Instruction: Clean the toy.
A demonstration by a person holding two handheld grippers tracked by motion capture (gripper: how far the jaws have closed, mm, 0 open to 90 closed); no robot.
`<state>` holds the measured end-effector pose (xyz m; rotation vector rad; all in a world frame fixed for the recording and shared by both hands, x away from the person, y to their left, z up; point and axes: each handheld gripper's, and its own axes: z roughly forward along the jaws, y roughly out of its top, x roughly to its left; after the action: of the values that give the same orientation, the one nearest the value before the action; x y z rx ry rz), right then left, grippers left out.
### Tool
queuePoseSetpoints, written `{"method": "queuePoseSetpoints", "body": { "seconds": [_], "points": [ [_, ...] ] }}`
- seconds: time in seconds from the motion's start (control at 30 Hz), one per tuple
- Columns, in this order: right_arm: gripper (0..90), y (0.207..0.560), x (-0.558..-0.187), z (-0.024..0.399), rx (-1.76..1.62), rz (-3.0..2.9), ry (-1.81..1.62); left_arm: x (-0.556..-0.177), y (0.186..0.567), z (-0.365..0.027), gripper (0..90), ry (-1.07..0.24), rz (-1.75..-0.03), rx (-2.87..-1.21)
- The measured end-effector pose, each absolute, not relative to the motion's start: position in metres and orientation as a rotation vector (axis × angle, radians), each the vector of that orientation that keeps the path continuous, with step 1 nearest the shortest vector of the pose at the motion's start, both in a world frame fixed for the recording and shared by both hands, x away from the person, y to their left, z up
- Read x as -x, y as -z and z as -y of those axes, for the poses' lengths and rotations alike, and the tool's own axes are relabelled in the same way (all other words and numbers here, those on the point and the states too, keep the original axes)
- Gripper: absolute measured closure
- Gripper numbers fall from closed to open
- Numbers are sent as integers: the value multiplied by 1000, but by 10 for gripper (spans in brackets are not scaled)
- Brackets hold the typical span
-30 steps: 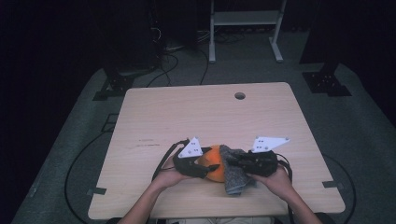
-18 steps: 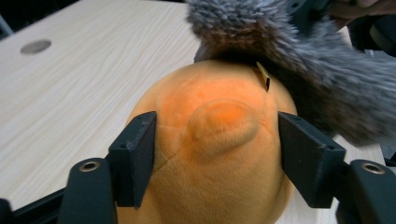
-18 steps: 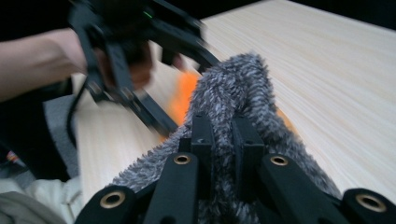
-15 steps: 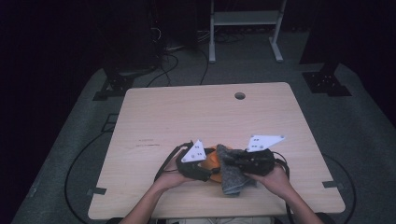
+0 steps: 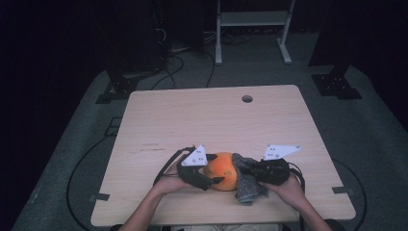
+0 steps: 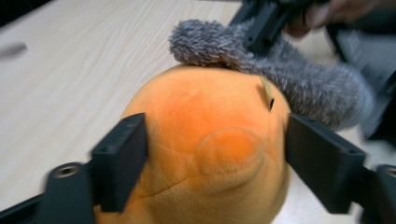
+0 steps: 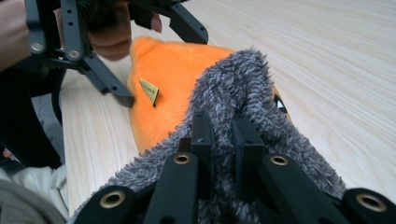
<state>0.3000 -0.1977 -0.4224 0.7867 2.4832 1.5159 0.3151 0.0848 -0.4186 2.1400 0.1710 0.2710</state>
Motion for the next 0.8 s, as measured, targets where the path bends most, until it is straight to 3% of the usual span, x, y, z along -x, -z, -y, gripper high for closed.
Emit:
{"method": "queuePoseSetpoints", "body": {
  "seconds": [0.13,0.3,0.47,0.67,0.8],
  "points": [
    [809,431,-300,213,-849,-2500,-1461,-315,421,-92,334,-242,-133,-2154],
    [808,433,-296,220,-869,-2496,-1444,-317,424,-102,332,-155,-95,-2169],
    [804,432,-295,218,-854,-2475,-1552,-322,424,-101,255,-169,-197,-2154],
    [806,430,-296,210,-832,-2483,-1438,-324,418,-97,398,-217,-294,-2112],
    [806,409,-291,199,-758,-2436,-1595,-325,413,-93,445,-195,-349,-2078]
  ]
}}
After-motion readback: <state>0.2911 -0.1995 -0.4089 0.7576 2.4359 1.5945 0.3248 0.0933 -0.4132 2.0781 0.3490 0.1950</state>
